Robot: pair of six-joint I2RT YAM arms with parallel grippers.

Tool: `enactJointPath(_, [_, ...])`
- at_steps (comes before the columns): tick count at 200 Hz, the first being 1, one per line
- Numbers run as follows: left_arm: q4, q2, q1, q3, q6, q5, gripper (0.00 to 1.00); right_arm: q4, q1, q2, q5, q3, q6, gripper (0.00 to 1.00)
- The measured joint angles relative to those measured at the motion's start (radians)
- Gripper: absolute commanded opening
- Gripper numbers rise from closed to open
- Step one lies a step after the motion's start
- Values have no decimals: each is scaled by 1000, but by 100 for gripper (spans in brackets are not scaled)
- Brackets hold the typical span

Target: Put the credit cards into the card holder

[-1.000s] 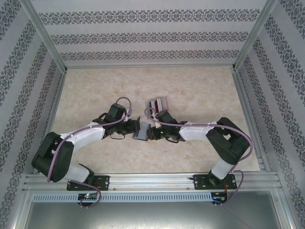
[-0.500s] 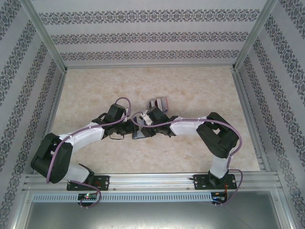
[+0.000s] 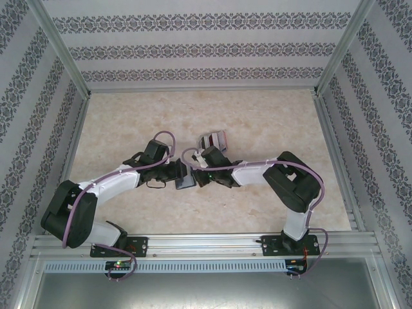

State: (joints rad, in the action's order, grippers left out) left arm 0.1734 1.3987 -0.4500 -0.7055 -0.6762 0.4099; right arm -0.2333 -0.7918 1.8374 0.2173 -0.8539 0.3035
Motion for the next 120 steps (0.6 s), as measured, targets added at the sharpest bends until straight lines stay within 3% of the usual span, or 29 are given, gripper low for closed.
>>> enactJointPath(38, [2,5,34,-23,0,1,49,-113,-1,-16,108,83,123,0])
enactJointPath(93, [-2,159,46,-114,7,3,20,-207,27,-22,242,137,294,0])
enactJointPath(120, [2,239,46,-122,18,-17,14,-254,44,-8,295,140,366,0])
